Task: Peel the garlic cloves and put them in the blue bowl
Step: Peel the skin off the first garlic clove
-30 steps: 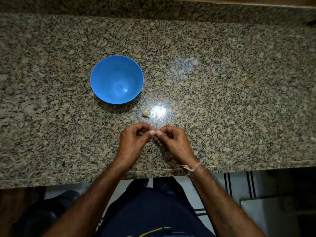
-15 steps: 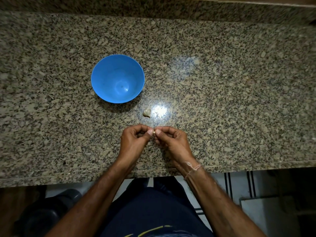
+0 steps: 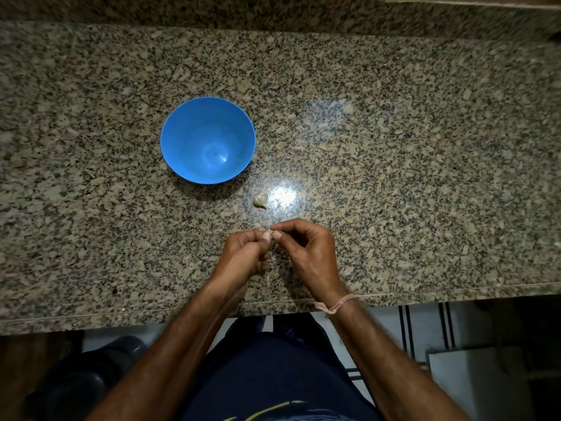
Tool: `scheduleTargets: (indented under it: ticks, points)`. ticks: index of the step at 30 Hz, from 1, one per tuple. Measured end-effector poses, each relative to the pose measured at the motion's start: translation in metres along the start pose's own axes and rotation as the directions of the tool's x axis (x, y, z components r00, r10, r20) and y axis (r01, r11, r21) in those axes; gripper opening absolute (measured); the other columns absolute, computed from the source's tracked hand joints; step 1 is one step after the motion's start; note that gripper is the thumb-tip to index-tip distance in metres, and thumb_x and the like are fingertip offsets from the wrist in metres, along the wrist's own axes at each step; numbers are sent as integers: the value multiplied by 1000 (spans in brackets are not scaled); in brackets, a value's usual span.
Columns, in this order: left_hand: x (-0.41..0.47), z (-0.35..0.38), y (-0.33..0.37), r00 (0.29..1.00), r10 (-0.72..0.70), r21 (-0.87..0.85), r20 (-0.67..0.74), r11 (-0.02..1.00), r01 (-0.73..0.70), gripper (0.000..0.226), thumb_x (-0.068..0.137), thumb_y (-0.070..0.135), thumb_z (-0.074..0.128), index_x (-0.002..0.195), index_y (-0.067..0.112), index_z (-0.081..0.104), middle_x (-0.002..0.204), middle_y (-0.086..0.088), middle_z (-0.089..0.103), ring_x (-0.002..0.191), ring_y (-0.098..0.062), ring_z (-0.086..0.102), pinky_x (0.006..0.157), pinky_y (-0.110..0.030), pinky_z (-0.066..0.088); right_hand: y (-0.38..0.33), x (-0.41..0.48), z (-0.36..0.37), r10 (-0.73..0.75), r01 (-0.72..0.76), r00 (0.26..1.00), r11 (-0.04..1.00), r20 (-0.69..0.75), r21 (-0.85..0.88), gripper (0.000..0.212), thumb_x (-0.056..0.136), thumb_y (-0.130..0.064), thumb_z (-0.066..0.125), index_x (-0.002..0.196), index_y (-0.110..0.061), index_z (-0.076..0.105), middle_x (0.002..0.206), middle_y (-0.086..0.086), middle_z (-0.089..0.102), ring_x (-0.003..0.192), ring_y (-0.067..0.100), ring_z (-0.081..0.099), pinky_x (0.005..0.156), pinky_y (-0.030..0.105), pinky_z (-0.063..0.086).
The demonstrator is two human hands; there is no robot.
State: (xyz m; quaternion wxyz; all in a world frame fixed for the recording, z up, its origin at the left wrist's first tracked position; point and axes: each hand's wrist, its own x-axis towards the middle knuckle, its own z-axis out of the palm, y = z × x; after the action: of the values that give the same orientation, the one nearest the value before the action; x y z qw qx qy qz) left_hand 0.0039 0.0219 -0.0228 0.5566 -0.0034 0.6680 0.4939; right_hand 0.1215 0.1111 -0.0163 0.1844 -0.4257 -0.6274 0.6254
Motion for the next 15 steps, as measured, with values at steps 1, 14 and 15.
scheduleTargets:
  ticks: [1,14,15]
  points:
    - [-2,1,0,1000,21,26,-11,999,-21,23,106,14,55,90,12,72,64,7,54,64,-11,47,59,-27,41,0,0,2,-15,14,1000,999,-6,-32,9,90,-8,78,100,-8,79,97,-1,78,96,14,75,89,34,61]
    - [-14,-7,9,888,457,409,53,801,-436,5,97,17,72,99,17,76,88,5,76,81,-7,72,71,-19,56,2,3,-2,485,-516,845,636,224,574,14,93,-10,71,103,0,69,86,10,72,71,12,66,67,20,59]
    - [-14,-7,9,891,451,390,50,813,-433,5,97,16,72,99,17,76,88,4,77,81,-8,72,71,-20,56,2,4,-2,481,-517,846,637,229,571,15,94,-10,70,104,0,68,86,9,72,71,12,66,66,20,59]
